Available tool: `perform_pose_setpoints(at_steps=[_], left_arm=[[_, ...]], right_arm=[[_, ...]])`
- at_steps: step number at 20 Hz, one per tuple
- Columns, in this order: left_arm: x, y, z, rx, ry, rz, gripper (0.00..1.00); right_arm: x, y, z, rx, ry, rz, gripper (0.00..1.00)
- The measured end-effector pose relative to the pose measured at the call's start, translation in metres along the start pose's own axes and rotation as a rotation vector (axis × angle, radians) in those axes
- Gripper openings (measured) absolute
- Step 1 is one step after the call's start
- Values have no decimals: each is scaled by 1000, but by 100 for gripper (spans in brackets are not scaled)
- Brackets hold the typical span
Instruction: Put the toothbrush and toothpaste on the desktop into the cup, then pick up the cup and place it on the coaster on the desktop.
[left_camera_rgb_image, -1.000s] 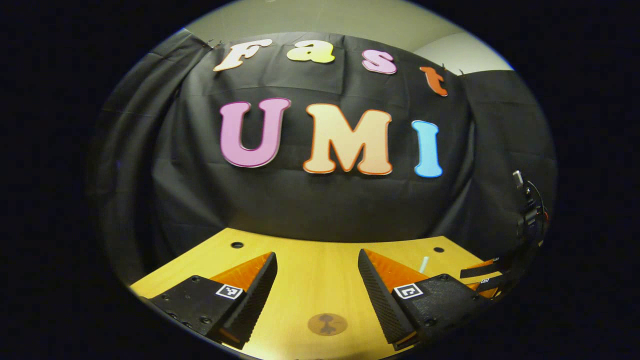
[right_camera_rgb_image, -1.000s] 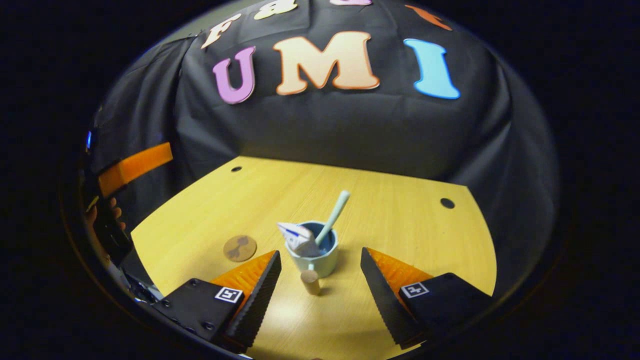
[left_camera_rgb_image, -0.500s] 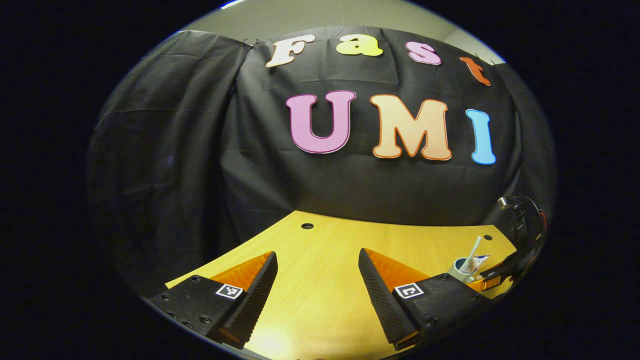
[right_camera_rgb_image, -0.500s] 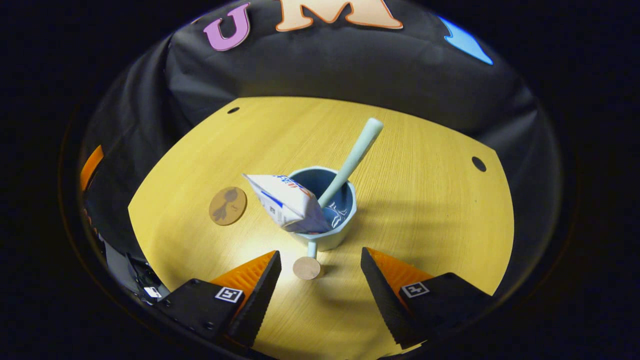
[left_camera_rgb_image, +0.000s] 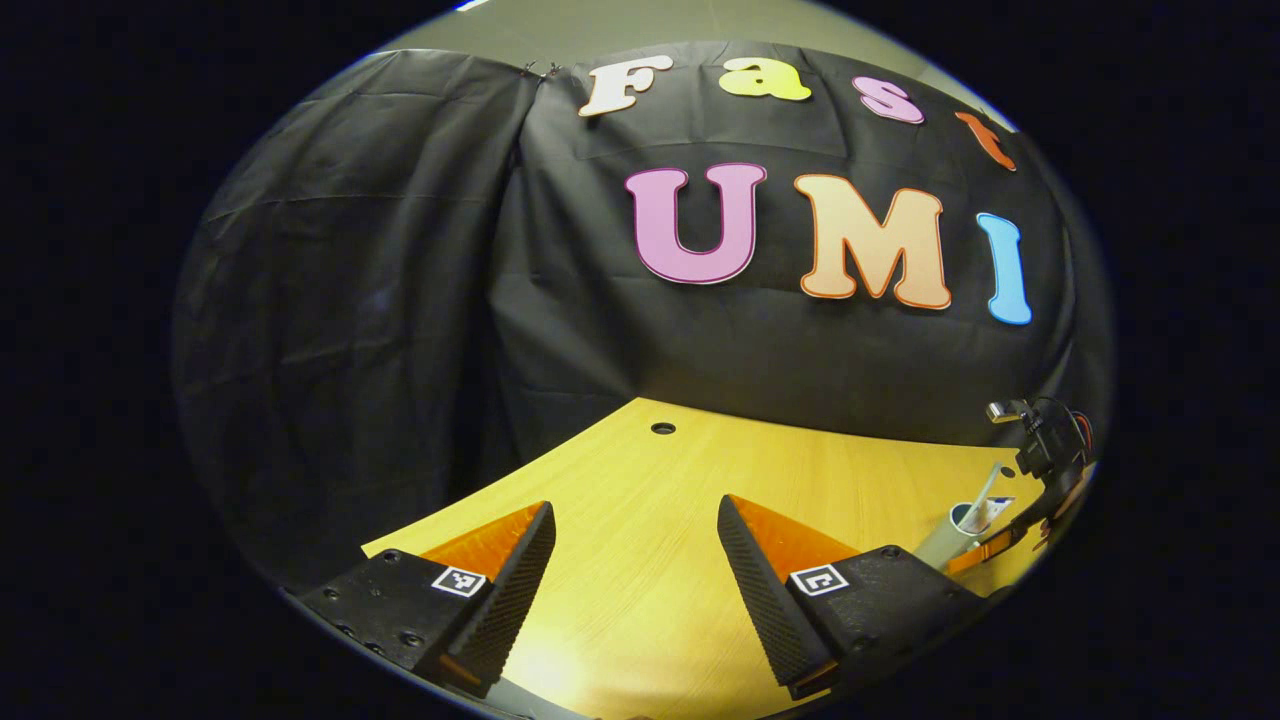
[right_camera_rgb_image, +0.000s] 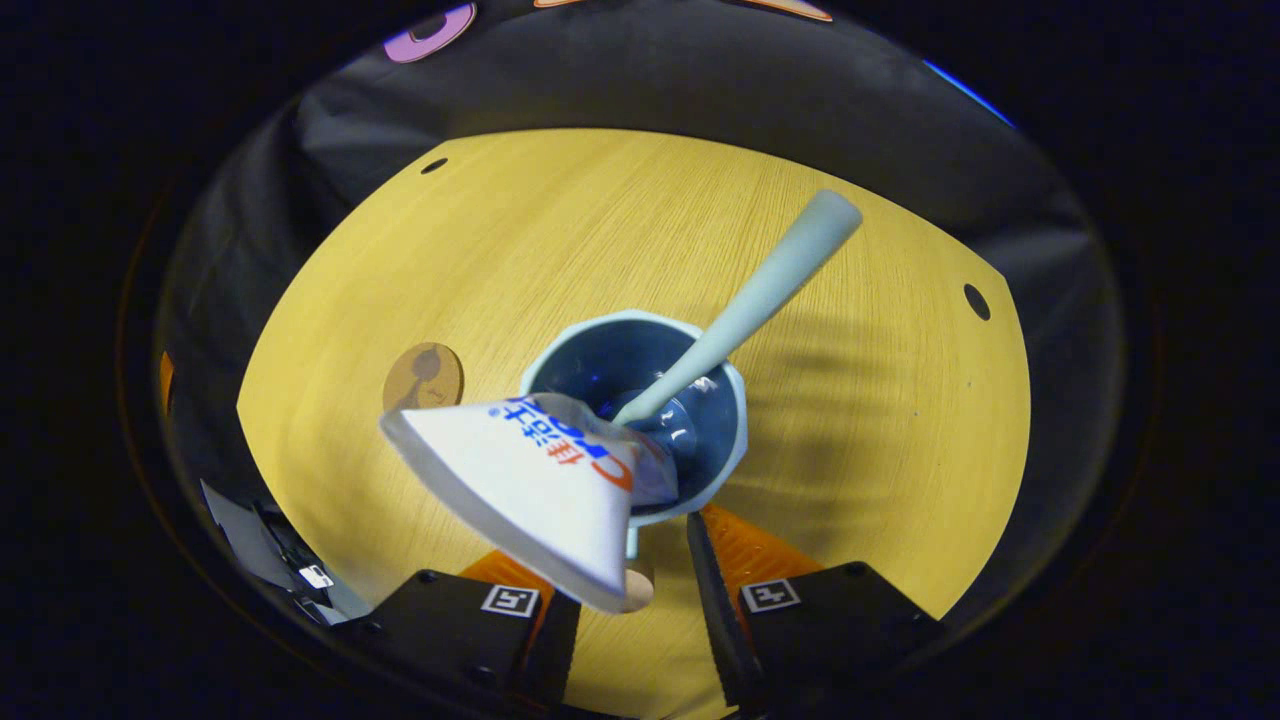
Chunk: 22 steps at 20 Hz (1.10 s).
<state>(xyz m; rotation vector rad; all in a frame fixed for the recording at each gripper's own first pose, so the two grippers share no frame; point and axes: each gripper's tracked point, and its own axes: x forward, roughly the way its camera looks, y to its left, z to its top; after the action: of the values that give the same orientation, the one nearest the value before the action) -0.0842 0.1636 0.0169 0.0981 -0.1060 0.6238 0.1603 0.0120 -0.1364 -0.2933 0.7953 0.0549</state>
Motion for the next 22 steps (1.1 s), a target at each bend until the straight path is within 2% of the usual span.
perform_pose_setpoints(at_steps=[2,5,9,16,22], left_arm=[[3,-1,1,-6,2,-3,94],[8,-2,2,-16,3,-7,94],[11,-9,0,-28,9,-23,94],[16,-9,-11,-69,40,-39,94],[17,-5,-23,-97,75,-44,94]], right_arm=[[1,-1,0,-21,24,-20,58],[3,-4,-5,-41,59,-56,45],[4,-3,-1,-33,61,-52,29],[2,-5,5,-122,44,-24,27],[4,0,17,-232,-13,62,27]])
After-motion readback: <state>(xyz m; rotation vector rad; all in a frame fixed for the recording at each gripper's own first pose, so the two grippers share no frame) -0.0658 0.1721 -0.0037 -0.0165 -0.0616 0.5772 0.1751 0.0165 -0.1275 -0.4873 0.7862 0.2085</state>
